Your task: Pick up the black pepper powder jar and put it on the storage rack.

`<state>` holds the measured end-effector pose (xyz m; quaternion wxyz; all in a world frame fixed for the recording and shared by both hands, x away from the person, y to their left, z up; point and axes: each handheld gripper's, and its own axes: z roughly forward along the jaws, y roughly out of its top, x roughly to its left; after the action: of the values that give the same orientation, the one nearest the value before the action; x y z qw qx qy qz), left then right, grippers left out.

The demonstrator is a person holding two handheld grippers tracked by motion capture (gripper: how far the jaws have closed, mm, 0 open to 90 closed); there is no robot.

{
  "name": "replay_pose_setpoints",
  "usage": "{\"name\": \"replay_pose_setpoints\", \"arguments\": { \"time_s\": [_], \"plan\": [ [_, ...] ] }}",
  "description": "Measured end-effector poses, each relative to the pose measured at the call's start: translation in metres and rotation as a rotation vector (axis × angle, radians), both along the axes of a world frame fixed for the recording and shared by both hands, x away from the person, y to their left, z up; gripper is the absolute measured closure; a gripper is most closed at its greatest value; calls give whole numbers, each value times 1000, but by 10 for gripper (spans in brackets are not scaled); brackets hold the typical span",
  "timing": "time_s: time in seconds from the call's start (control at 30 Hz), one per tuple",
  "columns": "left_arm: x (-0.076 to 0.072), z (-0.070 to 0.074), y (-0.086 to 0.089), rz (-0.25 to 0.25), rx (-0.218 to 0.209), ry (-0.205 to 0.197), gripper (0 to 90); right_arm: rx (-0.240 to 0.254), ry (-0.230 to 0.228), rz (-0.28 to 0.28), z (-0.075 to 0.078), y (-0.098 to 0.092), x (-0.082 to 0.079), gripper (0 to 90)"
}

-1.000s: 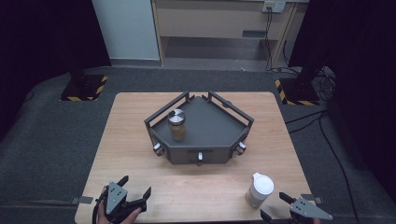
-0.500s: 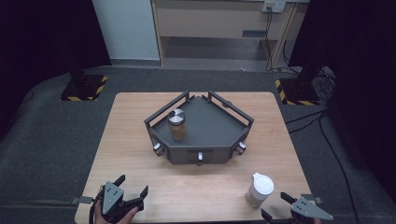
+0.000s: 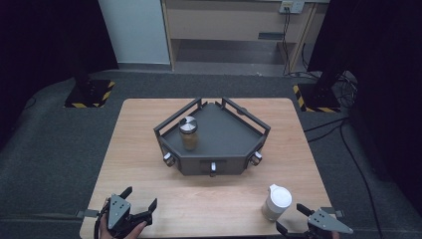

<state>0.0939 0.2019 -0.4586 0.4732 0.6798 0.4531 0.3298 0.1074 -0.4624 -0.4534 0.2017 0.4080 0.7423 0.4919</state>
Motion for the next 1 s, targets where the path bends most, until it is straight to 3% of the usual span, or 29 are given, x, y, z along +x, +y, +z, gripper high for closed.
{"name": "replay_pose_setpoints", "arguments": {
  "time_s": [0.4,1.0],
  "plan": [
    [-1,-1,3,5,-15,0,55,-46,7,27,11,8,6,19],
    [0,-1,-1,-9,-11,3,55,-40,-8,23,16,15,16,21]
  ]
}}
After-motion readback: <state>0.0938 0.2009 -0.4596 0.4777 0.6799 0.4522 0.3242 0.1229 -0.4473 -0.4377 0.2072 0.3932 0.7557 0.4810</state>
